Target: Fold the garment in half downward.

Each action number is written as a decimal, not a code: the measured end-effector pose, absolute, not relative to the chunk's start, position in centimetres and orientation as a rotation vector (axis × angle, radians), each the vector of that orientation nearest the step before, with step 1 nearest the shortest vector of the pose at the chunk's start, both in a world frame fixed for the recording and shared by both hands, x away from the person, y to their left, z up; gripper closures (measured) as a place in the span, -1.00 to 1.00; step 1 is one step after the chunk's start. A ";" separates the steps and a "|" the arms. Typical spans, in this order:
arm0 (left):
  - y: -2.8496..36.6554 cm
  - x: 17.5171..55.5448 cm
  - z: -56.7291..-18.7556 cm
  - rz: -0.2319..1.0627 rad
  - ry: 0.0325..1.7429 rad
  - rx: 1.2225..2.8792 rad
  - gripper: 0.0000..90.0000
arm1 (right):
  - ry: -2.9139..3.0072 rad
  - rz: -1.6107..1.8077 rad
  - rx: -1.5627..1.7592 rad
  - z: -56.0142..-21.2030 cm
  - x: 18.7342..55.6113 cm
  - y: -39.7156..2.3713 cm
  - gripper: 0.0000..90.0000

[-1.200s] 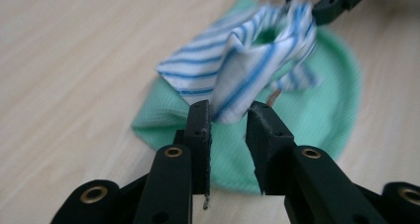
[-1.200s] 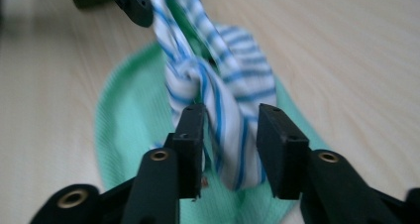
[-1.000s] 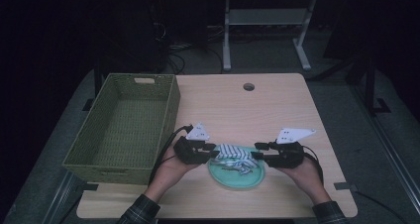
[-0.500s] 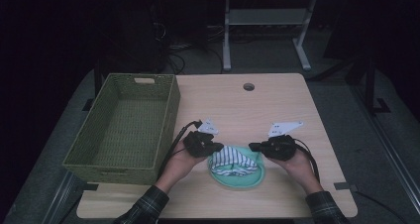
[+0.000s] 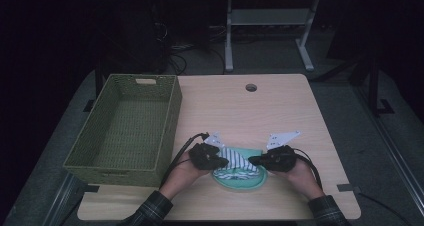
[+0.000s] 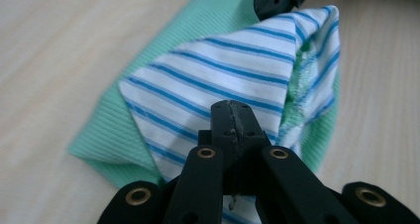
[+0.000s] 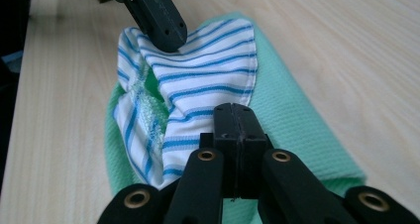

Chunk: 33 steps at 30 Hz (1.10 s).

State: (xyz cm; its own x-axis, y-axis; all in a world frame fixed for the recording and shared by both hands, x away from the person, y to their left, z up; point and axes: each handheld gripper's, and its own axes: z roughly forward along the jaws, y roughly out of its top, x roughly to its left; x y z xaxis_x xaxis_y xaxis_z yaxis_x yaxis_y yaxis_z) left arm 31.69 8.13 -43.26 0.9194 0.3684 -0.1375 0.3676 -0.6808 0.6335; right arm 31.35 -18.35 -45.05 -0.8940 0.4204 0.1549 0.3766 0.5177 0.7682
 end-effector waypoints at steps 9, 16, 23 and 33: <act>7.4 29.7 -44.2 -0.035 0.476 2.432 0.97 | 2.748 1.331 0.638 -45.6 29.4 -17.7 0.99; 6.6 29.3 -45.2 -0.034 0.454 2.484 0.98 | 2.815 1.262 0.626 -46.7 28.5 -17.2 0.99; 6.6 29.3 -44.8 -0.025 0.458 2.461 0.94 | 2.793 1.296 0.632 -46.4 28.6 -17.4 0.99; 7.3 28.1 -43.0 -0.013 0.452 2.383 0.90 | 2.664 1.398 0.693 -44.1 31.4 -17.8 0.99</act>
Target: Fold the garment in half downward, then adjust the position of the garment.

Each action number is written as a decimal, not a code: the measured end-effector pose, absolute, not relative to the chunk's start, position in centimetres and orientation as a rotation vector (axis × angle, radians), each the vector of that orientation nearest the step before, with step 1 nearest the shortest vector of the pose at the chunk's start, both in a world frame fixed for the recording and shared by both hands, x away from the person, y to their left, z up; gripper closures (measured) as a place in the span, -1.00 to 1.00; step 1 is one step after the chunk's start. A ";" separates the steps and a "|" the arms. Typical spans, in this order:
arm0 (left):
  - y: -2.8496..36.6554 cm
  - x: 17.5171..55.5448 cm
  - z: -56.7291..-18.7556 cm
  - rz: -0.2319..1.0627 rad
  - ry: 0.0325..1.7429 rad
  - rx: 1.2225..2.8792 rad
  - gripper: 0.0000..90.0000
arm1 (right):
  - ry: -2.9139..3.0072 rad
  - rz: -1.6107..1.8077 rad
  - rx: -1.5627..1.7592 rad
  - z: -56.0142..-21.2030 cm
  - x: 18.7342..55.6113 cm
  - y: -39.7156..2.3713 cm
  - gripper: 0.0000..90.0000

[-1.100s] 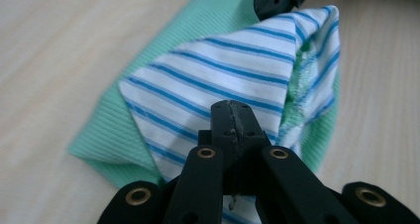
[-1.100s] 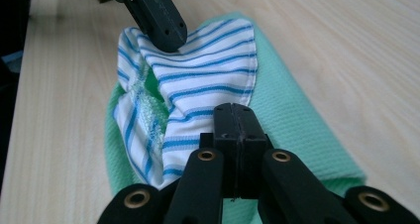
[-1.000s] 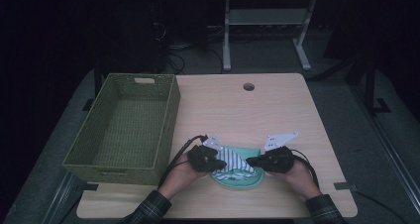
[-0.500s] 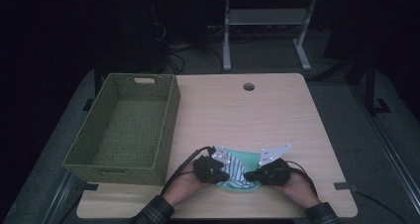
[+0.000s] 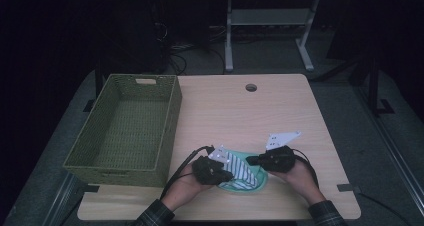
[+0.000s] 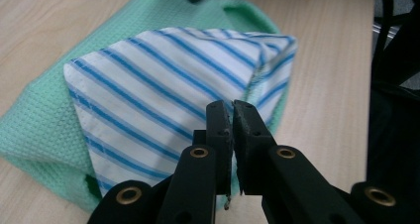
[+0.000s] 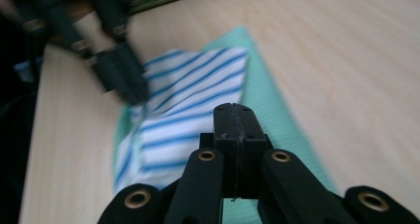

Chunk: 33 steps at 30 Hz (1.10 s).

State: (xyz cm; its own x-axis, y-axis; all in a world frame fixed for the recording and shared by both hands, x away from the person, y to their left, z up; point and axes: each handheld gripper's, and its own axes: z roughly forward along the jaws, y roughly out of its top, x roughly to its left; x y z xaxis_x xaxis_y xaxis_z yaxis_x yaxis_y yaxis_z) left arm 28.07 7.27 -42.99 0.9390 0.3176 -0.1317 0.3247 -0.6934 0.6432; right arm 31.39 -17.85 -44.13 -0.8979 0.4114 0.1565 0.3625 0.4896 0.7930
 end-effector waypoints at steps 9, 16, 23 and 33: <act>6.7 26.3 -43.7 -0.078 0.421 2.392 0.92 | 2.619 1.357 0.767 -44.3 34.5 -16.9 1.00; 5.5 25.5 -45.0 -0.119 0.402 2.433 0.92 | 2.632 1.302 0.775 -45.3 36.1 -15.8 1.00; 5.3 25.7 -45.5 -0.108 0.403 2.458 0.91 | 2.655 1.220 0.784 -46.3 36.5 -15.4 1.00; 6.1 26.7 -45.5 -0.041 0.434 2.474 0.92 | 2.676 1.183 0.802 -46.4 36.1 -16.5 0.99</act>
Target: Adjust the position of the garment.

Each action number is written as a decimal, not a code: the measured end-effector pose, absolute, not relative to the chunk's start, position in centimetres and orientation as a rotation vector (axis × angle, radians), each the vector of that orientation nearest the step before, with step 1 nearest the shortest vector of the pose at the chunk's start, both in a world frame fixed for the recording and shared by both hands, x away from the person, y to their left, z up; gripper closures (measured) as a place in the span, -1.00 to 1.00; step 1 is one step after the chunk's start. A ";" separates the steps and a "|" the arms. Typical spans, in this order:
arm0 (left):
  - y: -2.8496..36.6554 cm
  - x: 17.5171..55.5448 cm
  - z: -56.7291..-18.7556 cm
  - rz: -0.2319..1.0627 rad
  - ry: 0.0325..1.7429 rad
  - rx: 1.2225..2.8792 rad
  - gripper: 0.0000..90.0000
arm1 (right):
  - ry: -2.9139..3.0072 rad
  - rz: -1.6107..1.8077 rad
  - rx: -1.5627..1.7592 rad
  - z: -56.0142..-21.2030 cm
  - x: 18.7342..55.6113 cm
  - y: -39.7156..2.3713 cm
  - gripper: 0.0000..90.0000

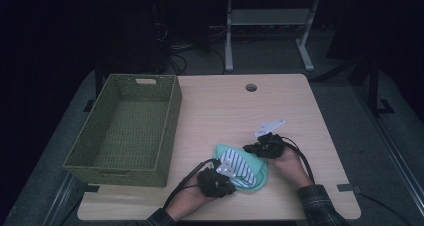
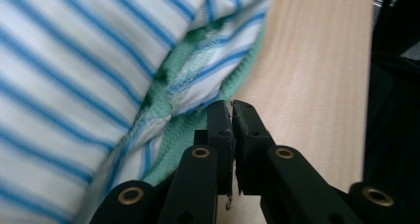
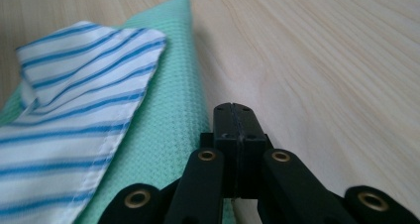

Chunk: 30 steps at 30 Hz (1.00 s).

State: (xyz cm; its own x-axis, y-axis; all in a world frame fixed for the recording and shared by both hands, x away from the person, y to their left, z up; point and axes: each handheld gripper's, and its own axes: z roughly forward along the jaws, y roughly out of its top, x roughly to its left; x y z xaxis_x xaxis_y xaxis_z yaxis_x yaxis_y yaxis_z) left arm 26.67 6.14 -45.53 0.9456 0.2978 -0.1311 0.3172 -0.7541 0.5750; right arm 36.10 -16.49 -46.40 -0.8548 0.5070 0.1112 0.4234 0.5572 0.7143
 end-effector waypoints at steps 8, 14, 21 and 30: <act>7.2 27.7 -45.4 0.020 0.477 2.459 0.92 | 2.685 1.171 0.829 -46.4 35.0 -17.8 0.99; 8.1 28.8 -45.4 0.067 0.510 2.454 0.92 | 2.699 1.147 0.825 -46.4 33.5 -18.5 0.99; 8.3 30.0 -45.3 0.123 0.524 2.436 0.92 | 2.706 1.143 0.816 -46.4 31.8 -19.3 0.99; 8.4 31.3 -45.2 0.137 0.555 2.415 0.91 | 2.700 1.146 0.813 -46.3 30.5 -19.8 0.95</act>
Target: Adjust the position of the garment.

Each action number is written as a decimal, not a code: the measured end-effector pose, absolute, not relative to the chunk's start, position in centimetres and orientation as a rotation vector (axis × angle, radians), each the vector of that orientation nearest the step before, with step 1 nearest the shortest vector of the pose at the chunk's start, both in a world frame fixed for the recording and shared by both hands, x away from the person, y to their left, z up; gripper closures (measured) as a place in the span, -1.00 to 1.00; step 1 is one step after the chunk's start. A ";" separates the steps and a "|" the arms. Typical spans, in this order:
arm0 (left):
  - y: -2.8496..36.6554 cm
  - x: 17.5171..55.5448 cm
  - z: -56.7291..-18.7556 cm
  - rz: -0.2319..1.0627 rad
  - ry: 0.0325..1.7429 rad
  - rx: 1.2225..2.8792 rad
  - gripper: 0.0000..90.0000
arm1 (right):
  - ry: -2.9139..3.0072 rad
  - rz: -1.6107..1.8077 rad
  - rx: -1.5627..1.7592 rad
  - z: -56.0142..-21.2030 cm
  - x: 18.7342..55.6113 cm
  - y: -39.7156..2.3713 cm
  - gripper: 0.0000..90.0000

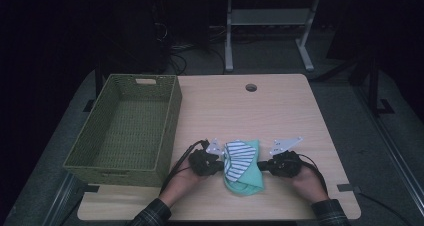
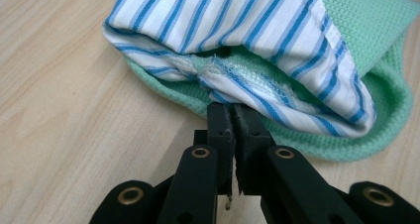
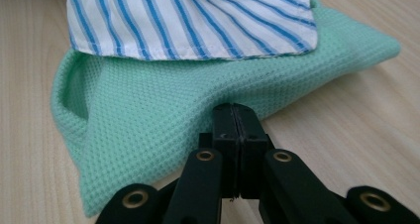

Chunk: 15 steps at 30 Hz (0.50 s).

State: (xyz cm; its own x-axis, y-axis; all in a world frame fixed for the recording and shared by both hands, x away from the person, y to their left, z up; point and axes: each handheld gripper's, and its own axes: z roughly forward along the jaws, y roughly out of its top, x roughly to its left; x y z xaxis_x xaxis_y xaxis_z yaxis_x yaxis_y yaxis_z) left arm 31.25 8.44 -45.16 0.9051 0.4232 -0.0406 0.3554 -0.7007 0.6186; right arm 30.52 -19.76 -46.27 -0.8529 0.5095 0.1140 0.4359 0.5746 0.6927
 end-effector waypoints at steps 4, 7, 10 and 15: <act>9.0 31.1 -44.5 0.132 0.546 2.411 0.83 | 2.652 1.167 0.830 -45.9 30.5 -20.5 0.82; 9.4 31.0 -43.8 0.130 0.547 2.403 0.66 | 2.590 1.170 0.864 -46.0 30.2 -21.5 0.60; 9.6 30.9 -43.0 0.140 0.537 2.396 0.48 | 2.534 1.163 0.904 -46.4 29.9 -22.8 0.30; 9.4 31.1 -41.9 0.129 0.507 2.388 0.16 | 2.499 1.133 0.976 -47.2 29.5 -24.5 -0.11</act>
State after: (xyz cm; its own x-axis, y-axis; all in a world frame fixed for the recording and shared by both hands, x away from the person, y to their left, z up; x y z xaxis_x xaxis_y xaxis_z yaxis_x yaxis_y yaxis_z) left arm 31.14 9.37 -41.93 0.9192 0.3915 -0.0421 0.3238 -0.6907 0.6467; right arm 29.55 -24.53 -47.22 -0.7521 0.6561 0.0624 0.4794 0.4796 0.7350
